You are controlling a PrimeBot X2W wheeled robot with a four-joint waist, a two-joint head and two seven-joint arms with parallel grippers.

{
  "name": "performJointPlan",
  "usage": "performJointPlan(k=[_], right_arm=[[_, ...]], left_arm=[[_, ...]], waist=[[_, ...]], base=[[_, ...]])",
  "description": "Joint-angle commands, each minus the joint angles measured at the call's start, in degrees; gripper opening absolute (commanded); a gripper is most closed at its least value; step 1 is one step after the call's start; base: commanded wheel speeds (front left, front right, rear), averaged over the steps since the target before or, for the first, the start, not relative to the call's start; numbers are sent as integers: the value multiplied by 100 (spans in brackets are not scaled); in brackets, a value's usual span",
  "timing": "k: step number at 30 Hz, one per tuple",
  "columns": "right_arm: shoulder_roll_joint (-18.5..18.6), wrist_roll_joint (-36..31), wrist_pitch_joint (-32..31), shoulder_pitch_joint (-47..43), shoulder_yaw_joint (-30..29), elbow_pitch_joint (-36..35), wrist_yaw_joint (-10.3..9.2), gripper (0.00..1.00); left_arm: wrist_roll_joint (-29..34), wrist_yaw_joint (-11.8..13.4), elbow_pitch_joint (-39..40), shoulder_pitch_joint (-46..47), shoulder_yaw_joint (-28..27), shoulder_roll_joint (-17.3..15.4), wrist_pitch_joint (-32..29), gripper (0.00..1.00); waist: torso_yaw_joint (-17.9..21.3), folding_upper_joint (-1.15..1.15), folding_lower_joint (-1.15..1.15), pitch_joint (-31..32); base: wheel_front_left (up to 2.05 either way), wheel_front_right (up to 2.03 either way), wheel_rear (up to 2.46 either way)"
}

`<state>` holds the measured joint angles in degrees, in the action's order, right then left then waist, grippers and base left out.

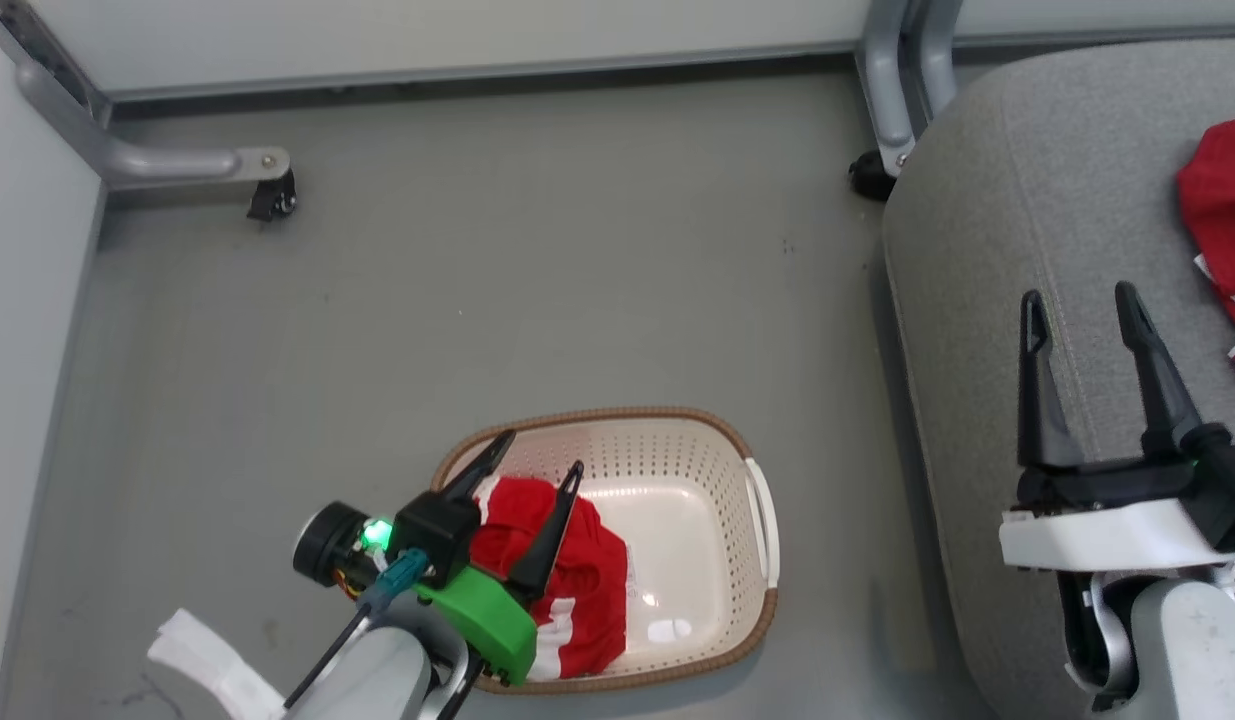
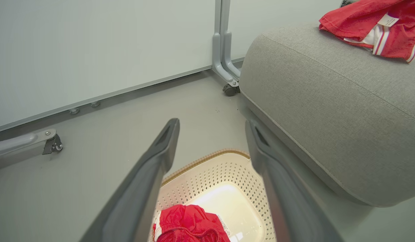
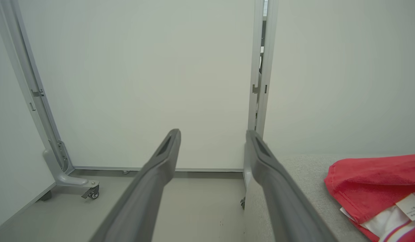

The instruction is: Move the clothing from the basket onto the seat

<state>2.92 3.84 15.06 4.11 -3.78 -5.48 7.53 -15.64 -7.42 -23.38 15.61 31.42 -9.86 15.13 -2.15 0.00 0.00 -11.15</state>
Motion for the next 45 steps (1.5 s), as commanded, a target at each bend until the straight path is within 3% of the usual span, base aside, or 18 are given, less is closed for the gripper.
performJointPlan(k=[1,8,17,26,37,45], right_arm=[[18,-43,18,205,-76,-96,-9,100],[11,-110,17,668,-335,-480,-9,100],[1,98,18,1176,-351,-775,-8,100],[-1,439,18,1443,-424,-963,-8,100],[-2,539,18,1693,-440,-1410,-9,100],[-1,529,18,1769,-438,-1698,-8,100]], left_arm=[[-110,-6,-264,442,201,-67,1,100],[-464,-3,-1763,2050,1849,-127,-31,100],[-853,-2,-3065,3519,3558,-167,-407,100],[-1300,-2,-3599,4233,4104,-143,-508,100],[-280,-2,-4007,4469,4198,-25,-612,100],[106,-2,-4306,4685,4198,67,-450,100]], waist=[[50,0,0,-1221],[176,0,0,-2260],[513,0,0,-3412],[796,0,0,-4236],[904,0,0,-4752],[892,0,0,-4964]], base=[[0,0,0],[0,0,0],[0,0,0],[0,0,0],[0,0,0],[0,0,0]])
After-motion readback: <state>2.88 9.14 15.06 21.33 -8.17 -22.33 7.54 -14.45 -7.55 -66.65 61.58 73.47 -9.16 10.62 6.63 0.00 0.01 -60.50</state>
